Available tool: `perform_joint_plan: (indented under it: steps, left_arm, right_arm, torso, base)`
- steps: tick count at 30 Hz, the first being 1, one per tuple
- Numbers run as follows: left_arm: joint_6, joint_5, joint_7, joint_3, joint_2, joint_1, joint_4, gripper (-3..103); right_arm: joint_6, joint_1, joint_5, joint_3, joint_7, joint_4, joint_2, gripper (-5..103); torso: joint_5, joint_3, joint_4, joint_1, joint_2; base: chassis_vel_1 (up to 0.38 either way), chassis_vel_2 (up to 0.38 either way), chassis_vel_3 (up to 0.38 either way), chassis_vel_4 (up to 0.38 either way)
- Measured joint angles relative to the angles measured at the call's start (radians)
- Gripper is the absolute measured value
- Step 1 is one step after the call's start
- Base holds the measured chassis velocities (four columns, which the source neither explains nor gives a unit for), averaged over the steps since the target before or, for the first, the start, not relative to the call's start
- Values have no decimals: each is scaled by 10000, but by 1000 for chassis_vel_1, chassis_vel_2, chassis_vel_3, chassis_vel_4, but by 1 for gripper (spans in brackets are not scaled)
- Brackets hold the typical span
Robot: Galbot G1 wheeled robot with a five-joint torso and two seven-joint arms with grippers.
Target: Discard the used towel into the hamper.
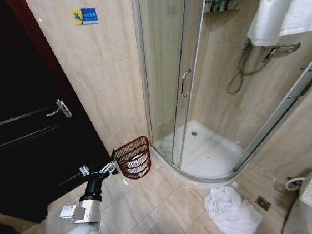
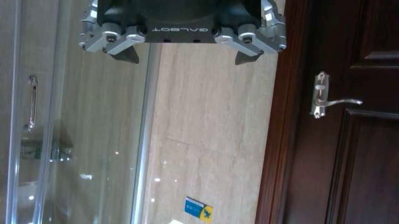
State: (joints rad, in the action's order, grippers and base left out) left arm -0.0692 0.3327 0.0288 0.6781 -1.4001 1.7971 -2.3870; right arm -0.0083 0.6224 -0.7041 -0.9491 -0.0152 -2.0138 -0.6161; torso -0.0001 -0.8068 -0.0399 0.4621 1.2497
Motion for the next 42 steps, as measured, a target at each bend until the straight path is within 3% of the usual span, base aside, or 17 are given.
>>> perform_joint_plan:
  steps: [4, 11, 15, 21, 27, 35, 39, 42]
  left_arm:
    - [0, 1, 0, 0, 0, 0, 0, 100]
    - [0, 0, 0, 0, 0, 0, 1, 100]
    - [-1, 0, -3, -1, -1, 0, 0, 100]
    - [-1, 0, 0, 0, 0, 0, 0, 100]
    - [0, 0, 0, 1, -1, 0, 0, 100]
    - [-1, 0, 0, 0, 0, 0, -1, 100]
    - [0, 0, 0, 1, 0, 0, 0, 100]
    - [-1, 0, 0, 0, 0, 0, 0, 100]
  right_arm:
    - [-166, -808, 68, 213, 119, 490, -97, 100]
    - [364, -2571, 1486, 659, 517, 2234, -778, 100]
    - [370, -4629, 1708, 1790, 482, 2861, -1593, 100]
    - [42, -6752, 2041, 3253, 330, 3299, -2867, 100]
    - [-239, -8282, 2502, 4293, 114, 3717, -3552, 100]
    - [-426, -10093, 4061, 5205, -54, 5470, -4432, 100]
    - [-877, -10544, 4505, 5412, -387, 6228, -4627, 100]
    - [-1929, -10916, 3957, 5799, -1063, 6546, -4575, 100]
  torso:
    - [3, 1, 1, -1, 0]
    - [12, 0, 1, 0, 0]
    - [-9, 0, -1, 0, 0]
    - [-4, -1, -7, 2, 0]
    - [-4, 0, -3, 0, 0]
    - [-2, 0, -2, 0, 0]
    - [2, 0, 1, 0, 1]
    - [-1, 0, -1, 0, 0]
  base:
    - [0, 0, 0, 0]
    - [0, 0, 0, 0]
    - [0, 0, 0, 0]
    - [0, 0, 0, 0]
    - [0, 0, 0, 0]
    - [0, 0, 0, 0]
    - [0, 0, 0, 0]
    - [0, 0, 0, 0]
